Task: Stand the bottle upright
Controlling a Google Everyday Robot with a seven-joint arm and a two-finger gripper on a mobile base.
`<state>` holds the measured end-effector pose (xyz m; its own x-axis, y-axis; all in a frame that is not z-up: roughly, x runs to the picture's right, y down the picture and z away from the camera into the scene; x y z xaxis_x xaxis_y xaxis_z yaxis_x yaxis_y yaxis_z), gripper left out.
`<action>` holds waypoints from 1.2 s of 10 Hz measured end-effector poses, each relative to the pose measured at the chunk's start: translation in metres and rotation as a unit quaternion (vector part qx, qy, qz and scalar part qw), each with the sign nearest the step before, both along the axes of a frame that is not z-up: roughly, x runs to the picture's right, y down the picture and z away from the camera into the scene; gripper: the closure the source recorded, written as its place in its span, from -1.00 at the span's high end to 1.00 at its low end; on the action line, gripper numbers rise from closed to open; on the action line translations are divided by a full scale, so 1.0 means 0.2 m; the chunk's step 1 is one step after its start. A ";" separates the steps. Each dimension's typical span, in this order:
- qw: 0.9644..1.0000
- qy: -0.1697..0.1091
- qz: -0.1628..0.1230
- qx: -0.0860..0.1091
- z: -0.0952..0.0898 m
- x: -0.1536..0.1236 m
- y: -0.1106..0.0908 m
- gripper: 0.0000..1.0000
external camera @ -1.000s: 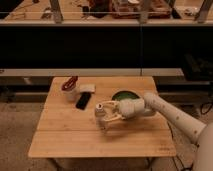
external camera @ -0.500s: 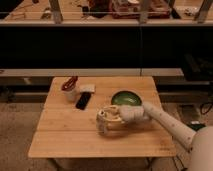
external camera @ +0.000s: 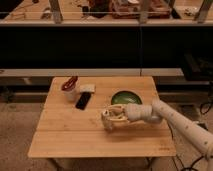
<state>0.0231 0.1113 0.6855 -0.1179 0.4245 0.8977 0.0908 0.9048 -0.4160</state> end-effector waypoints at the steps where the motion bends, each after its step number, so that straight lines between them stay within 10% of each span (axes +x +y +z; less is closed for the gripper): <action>1: 1.000 0.011 -0.011 0.000 -0.01 -0.01 -0.01 -1.00; 8: 0.998 -0.034 0.029 -0.050 0.05 0.01 -0.02 -0.99; 12: 0.991 -0.072 0.060 -0.095 0.08 0.02 -0.02 -0.18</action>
